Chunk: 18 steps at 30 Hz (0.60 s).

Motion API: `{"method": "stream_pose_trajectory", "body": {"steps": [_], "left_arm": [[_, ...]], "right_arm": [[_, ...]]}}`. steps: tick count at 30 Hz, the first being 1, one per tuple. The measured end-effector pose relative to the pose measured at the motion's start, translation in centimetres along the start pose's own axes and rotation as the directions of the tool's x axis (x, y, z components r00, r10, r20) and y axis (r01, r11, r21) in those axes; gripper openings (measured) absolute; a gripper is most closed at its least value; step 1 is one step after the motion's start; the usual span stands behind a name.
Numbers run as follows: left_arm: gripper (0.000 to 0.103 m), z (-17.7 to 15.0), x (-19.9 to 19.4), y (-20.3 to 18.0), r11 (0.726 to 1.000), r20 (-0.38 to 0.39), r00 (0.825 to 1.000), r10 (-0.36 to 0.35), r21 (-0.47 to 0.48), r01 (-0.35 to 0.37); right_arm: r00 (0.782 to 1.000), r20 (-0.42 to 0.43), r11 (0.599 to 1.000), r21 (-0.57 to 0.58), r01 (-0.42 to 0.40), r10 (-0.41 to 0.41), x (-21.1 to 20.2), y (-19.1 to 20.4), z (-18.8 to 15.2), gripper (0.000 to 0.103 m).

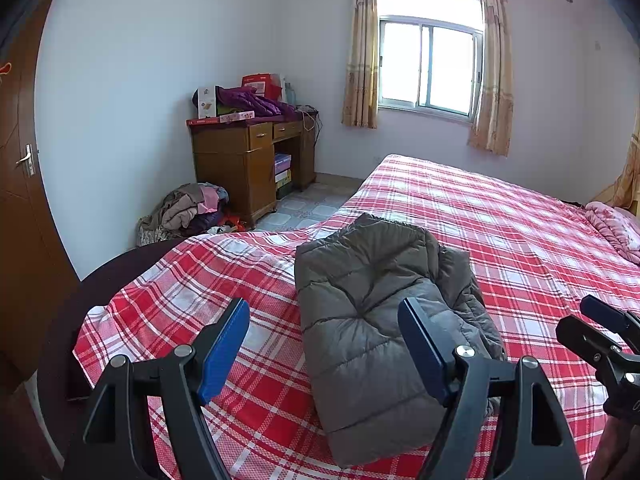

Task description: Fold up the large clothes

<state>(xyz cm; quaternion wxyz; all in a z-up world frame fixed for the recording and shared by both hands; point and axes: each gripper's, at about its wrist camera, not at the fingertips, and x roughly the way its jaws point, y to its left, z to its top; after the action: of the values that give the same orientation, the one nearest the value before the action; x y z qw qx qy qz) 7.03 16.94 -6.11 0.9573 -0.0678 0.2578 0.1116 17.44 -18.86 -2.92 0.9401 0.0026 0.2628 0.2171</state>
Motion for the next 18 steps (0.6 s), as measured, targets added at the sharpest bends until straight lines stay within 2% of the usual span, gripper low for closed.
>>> {"method": "stream_pose_trajectory", "body": {"steps": [6,9,18], "left_arm": [[0.078,-0.05,0.24,0.00,1.000,-0.010,1.000,-0.001,0.000,0.001],[0.084,-0.05,0.46,0.24,1.000,-0.021,1.000,-0.003,-0.010,0.002],[0.085,-0.01,0.31,-0.08,1.000,-0.013,1.000,0.005,0.003,-0.005]], "right_arm": [[1.000,0.001,1.000,-0.001,-0.001,0.001,-0.05,-0.08,-0.01,0.088],[1.000,0.006,1.000,0.002,0.000,0.000,-0.10,-0.05,0.01,0.088],[0.999,0.043,1.000,0.000,0.001,-0.001,-0.75,0.33,0.41,0.089]]}}
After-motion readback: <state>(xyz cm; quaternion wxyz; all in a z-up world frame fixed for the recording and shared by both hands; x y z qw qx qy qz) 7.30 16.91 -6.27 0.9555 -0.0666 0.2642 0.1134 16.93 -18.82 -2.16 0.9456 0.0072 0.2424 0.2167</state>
